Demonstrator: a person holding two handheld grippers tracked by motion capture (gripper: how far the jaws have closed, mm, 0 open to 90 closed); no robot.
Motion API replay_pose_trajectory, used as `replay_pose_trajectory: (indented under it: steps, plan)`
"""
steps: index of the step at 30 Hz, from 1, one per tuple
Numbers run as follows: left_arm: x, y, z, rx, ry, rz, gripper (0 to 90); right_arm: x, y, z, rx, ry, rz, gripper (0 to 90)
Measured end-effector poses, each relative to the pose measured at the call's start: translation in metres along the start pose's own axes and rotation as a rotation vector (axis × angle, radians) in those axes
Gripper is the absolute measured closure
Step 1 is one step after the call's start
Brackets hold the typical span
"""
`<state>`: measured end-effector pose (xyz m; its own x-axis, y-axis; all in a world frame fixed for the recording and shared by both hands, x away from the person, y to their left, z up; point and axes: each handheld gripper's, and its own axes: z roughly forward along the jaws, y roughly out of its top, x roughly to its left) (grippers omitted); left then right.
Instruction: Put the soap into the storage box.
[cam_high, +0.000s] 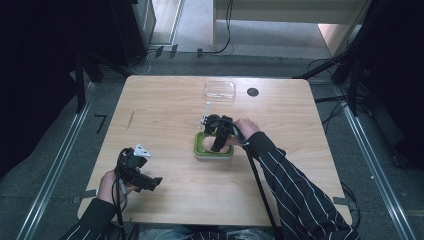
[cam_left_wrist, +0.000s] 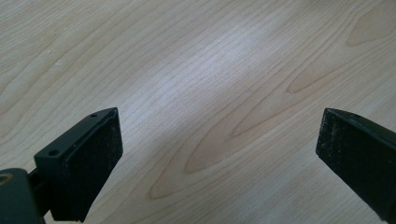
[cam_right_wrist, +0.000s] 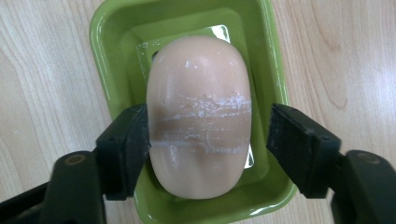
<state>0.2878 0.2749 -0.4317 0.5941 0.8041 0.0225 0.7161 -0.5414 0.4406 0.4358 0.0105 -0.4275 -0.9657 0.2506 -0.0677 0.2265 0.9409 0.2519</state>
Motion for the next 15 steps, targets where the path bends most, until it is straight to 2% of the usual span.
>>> replay_pose_trajectory:
  steps: [4,6,9,10,15]
  plan:
    - [0.000,0.000,0.000,0.002,-0.001,0.001,1.3,-0.001,0.000,-0.003,-0.004,-0.001,0.021,26.7]
    - [0.000,0.000,0.000,0.000,-0.001,0.001,1.3,-0.002,-0.001,-0.007,-0.004,0.000,0.051,20.6]
    - [0.000,0.000,0.000,0.001,-0.001,0.001,1.3,-0.002,-0.002,-0.009,-0.011,0.004,0.070,17.9]
    - [0.000,0.000,0.000,0.000,0.000,0.001,1.3,-0.002,-0.002,-0.011,-0.015,-0.008,0.081,16.2]
    - [0.000,0.000,0.000,0.002,-0.001,0.001,1.3,-0.002,-0.005,-0.017,-0.034,-0.001,0.108,14.3]
